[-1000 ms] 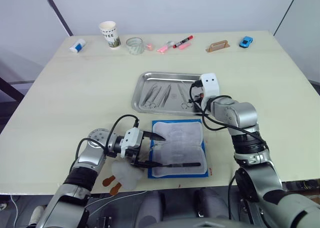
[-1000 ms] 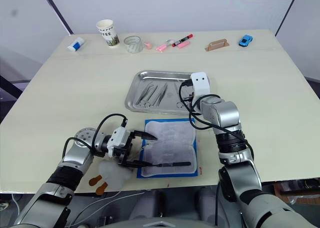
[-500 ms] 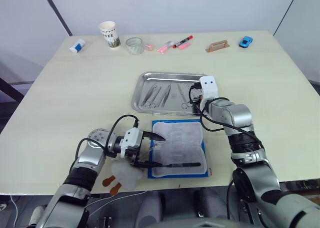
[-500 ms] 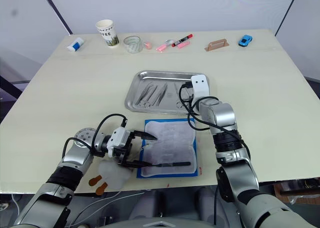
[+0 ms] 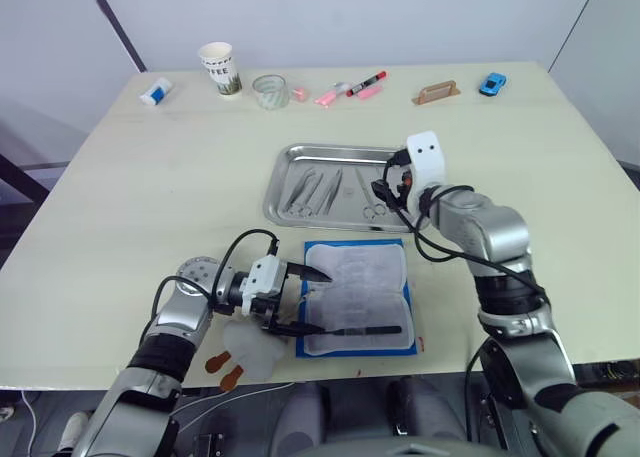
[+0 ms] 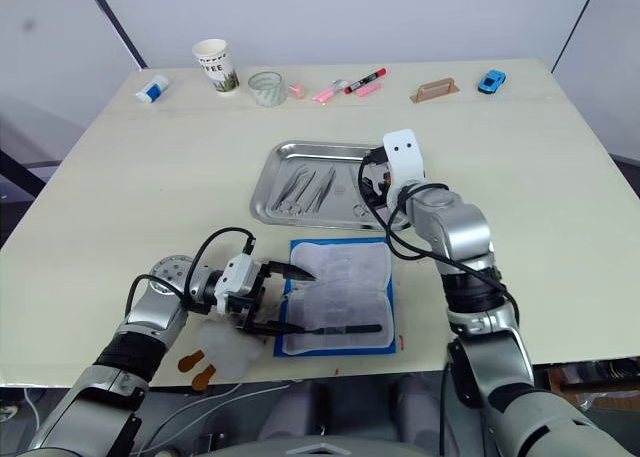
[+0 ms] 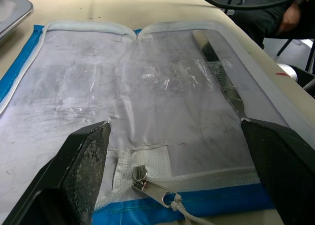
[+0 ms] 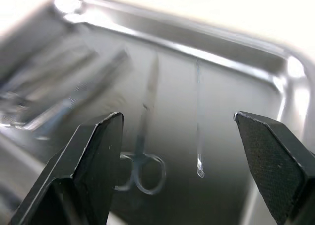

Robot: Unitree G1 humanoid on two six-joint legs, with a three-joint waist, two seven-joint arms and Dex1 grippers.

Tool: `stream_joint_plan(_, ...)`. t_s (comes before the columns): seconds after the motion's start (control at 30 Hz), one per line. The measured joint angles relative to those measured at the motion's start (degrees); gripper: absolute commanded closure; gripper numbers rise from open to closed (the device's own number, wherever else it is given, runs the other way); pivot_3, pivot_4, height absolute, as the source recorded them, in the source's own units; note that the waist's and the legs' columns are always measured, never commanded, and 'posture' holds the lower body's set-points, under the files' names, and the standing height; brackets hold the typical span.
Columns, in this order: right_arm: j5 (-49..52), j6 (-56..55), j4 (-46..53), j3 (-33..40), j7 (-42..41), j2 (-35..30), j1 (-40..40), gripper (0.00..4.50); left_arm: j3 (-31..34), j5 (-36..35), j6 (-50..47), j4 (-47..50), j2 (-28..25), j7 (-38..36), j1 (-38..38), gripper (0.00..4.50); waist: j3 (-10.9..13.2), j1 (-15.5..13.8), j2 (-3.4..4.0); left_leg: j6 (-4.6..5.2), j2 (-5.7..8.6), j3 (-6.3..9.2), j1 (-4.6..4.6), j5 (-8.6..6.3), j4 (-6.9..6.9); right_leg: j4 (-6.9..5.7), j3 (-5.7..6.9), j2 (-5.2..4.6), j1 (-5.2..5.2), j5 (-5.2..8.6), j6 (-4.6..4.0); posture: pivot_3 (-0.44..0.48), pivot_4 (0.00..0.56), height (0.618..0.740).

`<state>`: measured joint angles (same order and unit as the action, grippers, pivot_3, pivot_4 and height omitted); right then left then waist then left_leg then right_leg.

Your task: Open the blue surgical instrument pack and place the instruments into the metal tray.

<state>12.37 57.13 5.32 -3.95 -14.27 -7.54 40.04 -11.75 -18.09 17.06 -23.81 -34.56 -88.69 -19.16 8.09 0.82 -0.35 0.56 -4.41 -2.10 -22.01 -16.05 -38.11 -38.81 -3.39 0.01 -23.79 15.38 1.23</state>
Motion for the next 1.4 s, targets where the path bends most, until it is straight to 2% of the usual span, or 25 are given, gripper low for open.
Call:
stream_joint_plan(0.23,6.3,-8.9,12.4,-0.1,-14.2,-8.6,-10.7,0.57,0.0,0.0,0.1,-0.4,0.1,0.0,-0.2,0.0,0.0,0.0,-0.01,0.0,0.02,0.02,0.02,0.0,0.0,0.0,0.01,0.0,0.02,0.0,0.01,0.0,0.15,0.737)
stream_joint_plan(0.5,12.7,-23.5,17.8,1.0,-34.0,-21.5,-26.1,0.57,0.0,0.0,0.2,-0.6,0.3,0.0,-0.3,0.0,0.0,0.0,-0.04,0.0,0.09,0.08,0.06,0.0,0.0,0.02,-0.03,0.0,0.1,0.03,0.05,0.0,0.15,0.737)
stream_joint_plan(0.63,15.6,-25.0,19.9,0.4,-41.7,-26.6,-29.3,0.57,0.0,0.0,0.2,-0.6,0.3,-0.1,-0.3,0.0,0.0,0.0,-0.04,0.0,0.1,0.11,0.08,0.0,0.0,0.03,-0.02,0.0,0.13,0.04,0.06,0.0,0.15,0.737)
stream_joint_plan(0.77,13.3,-28.5,21.1,-4.8,-46.6,-30.9,-30.6,0.57,0.0,0.0,0.2,-0.5,0.3,-0.2,-0.3,0.0,0.0,0.0,-0.06,0.0,0.1,0.12,0.08,0.0,0.0,0.05,0.0,0.0,0.13,0.09,0.14,0.0,0.15,0.737)
stream_joint_plan(1.0,3.5,-32.1,19.4,-15.1,-47.5,-33.4,-30.4,0.57,0.0,0.0,0.1,-0.2,-0.1,-0.3,0.0,0.0,0.0,0.0,-0.08,0.0,0.11,0.13,0.1,0.0,-0.01,0.04,-0.01,0.02,0.12,0.14,0.18,0.0,0.15,0.737)
stream_joint_plan(1.4,-2.3,-32.8,17.8,-18.8,-44.1,-30.8,-29.7,0.57,0.0,0.0,-0.1,0.2,-0.5,-0.4,0.1,0.0,0.1,0.0,-0.09,0.0,0.1,0.14,0.11,0.0,-0.01,0.04,-0.02,0.04,0.12,0.1,0.12,0.0,0.15,0.737)
